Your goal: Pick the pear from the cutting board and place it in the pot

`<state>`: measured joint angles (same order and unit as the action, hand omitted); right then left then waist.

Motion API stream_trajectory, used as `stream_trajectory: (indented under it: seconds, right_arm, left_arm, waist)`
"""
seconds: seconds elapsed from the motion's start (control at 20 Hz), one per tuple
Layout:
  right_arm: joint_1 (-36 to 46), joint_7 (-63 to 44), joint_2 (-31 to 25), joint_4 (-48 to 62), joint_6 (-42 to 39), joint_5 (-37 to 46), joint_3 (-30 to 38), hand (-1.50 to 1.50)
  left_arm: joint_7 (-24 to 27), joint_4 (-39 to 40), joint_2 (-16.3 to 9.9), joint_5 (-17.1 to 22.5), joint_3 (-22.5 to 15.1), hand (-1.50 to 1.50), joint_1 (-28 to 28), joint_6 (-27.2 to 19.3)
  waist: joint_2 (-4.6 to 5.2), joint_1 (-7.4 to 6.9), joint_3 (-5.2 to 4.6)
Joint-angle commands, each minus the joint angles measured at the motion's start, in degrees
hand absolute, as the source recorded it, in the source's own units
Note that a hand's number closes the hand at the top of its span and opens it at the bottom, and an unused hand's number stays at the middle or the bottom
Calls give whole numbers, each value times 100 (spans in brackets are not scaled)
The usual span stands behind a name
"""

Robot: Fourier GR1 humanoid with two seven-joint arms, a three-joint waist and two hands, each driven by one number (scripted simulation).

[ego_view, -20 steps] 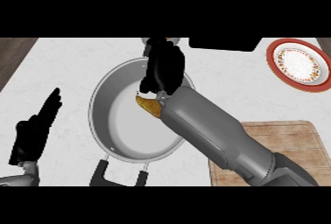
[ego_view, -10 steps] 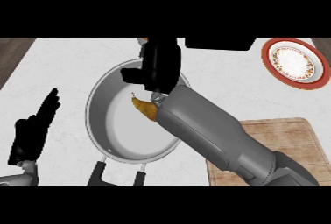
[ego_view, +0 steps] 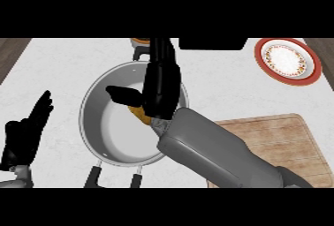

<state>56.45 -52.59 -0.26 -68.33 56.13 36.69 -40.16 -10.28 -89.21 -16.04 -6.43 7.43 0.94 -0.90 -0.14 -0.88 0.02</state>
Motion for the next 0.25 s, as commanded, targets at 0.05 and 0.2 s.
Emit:
stream_trajectory:
  seconds: [0.05, 0.2]
  right_arm:
    - [-1122, -238, -223, -1498, -19, 396, -44, -150]
    - [-2128, -200, -260, -2345, 178, 920, -464, -150]
  left_arm:
    - [-185, -163, -145, 142, 196, 0, -80, 145]
    - [263, -30, 117, -144, 51, 0, -405, -125]
  waist:
    - [-32, 176, 2]
    - [-39, 217, 0]
